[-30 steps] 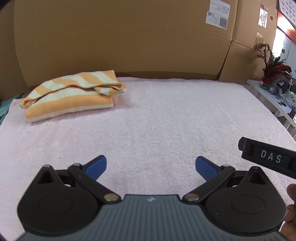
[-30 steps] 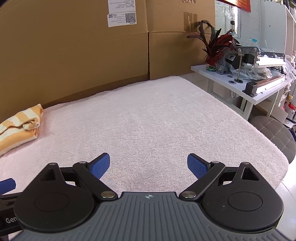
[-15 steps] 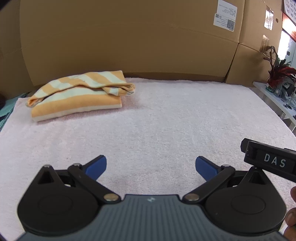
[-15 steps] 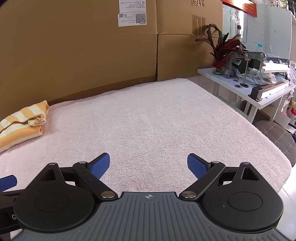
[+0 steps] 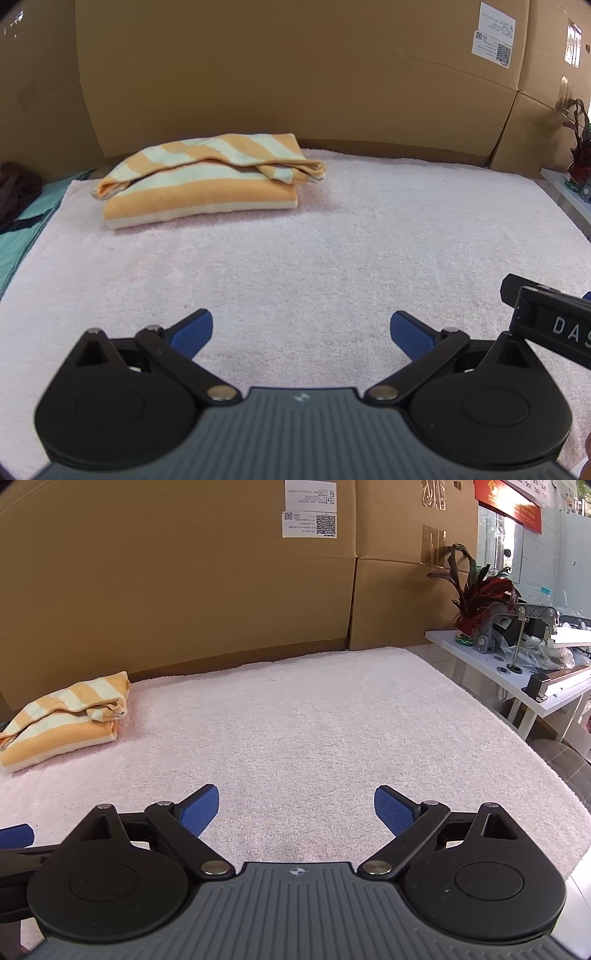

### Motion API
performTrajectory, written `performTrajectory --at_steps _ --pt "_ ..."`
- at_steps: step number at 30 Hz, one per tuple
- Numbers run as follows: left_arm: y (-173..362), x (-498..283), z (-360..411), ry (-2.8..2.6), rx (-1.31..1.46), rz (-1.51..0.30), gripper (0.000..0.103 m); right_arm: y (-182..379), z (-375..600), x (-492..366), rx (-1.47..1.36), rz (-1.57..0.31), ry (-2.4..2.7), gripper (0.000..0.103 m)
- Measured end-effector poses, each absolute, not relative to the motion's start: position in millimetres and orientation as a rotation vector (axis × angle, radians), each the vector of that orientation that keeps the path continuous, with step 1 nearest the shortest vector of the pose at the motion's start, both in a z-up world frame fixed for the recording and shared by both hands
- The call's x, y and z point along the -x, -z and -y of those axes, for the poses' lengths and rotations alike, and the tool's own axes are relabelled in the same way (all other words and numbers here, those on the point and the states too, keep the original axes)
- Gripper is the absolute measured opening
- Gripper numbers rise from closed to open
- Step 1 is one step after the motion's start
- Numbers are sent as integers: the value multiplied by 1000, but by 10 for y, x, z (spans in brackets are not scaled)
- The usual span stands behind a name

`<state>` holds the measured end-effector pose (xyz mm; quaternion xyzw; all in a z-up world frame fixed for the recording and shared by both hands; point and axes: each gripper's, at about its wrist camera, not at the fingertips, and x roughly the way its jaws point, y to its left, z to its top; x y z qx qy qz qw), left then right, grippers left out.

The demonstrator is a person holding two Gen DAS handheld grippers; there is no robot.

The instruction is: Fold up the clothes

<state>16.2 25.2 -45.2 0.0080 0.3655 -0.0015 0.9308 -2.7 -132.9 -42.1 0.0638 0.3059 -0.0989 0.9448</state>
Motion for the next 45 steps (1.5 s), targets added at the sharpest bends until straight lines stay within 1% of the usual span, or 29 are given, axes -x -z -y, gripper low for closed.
performTrajectory --at_steps 45 --pt "468 -143 -905 -141 12 -745 102 428 628 -171 -54 -623 24 94"
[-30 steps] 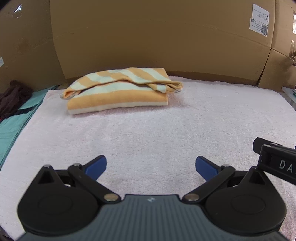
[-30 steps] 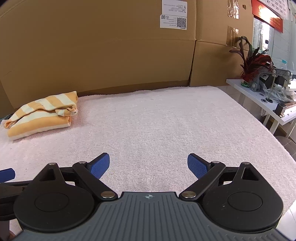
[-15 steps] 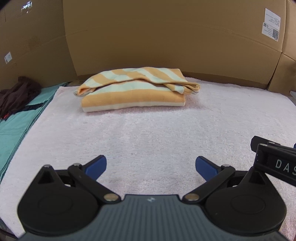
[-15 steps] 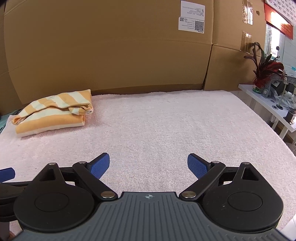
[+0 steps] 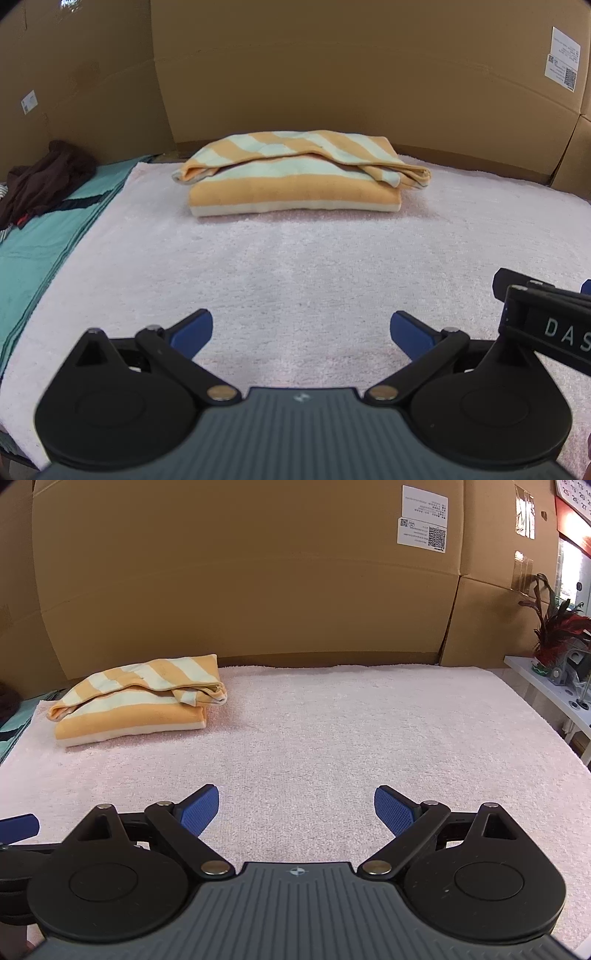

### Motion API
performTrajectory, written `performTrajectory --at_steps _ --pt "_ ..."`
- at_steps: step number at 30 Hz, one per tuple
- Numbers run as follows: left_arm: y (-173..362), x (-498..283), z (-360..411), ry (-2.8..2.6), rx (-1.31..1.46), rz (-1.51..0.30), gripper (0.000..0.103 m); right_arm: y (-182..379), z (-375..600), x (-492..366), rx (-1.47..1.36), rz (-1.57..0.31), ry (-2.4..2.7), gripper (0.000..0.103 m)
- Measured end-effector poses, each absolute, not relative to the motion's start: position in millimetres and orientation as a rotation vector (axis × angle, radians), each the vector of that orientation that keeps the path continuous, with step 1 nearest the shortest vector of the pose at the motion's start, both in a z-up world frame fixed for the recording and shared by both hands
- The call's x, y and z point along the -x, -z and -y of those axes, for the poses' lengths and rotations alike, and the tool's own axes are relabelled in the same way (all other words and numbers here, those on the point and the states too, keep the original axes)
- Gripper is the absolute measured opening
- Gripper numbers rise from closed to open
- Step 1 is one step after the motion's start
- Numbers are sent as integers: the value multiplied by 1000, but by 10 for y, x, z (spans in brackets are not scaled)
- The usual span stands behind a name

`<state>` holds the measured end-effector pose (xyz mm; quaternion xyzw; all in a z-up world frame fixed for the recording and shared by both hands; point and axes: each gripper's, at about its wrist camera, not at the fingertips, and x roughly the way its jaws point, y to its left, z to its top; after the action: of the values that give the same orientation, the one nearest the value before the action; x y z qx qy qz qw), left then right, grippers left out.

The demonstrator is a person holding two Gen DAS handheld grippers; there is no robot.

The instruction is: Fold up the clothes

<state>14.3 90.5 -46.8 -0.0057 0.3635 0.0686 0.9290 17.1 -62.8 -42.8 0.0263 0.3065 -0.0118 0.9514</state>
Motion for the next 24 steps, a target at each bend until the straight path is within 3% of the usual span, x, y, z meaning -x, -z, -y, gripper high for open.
performTrajectory --at_steps 24 --pt "463 -137 -1384 -214 52 -746 102 423 221 -318 -27 -617 -50 94"
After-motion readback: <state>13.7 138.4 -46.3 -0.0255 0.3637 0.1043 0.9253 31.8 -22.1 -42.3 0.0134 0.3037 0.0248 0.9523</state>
